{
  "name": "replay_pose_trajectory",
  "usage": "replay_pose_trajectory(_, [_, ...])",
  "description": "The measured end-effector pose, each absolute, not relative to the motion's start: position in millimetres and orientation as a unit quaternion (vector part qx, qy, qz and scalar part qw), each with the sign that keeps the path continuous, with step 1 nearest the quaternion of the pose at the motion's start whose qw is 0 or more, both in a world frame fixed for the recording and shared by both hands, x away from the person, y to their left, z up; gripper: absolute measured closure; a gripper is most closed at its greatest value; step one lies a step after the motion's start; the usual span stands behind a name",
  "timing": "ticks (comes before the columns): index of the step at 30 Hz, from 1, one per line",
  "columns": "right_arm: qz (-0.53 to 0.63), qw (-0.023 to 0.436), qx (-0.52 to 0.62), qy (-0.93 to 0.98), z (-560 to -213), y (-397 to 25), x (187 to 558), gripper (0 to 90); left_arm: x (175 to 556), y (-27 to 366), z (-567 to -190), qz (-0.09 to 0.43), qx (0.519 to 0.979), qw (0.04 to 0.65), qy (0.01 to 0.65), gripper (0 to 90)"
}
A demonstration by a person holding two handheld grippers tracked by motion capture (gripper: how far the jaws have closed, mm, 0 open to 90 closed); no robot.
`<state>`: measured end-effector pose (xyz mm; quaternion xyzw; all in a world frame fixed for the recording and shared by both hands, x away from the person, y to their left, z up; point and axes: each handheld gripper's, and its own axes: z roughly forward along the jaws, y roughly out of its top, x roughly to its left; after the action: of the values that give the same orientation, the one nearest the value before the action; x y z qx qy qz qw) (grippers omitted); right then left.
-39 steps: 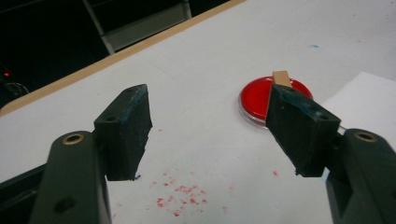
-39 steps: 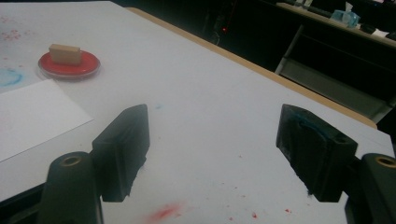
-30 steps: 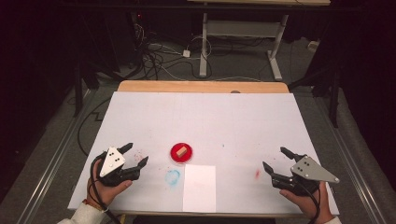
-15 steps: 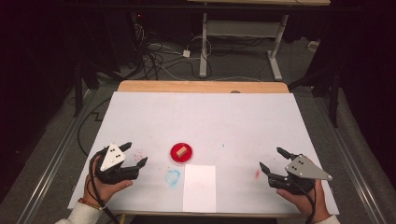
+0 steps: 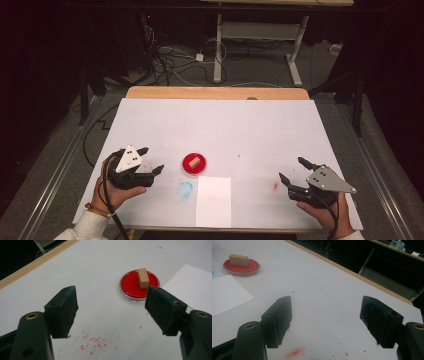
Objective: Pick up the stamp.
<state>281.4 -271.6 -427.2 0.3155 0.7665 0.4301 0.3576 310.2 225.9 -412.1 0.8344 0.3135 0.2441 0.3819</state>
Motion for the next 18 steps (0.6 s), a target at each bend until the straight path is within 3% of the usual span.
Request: replay_pose_trajectory(18, [0.418, 0.351, 0.318, 0.775, -431, -268, 289, 26.3, 332, 200, -412, 0.218, 0.859, 0.357, 0.296, 26.9])
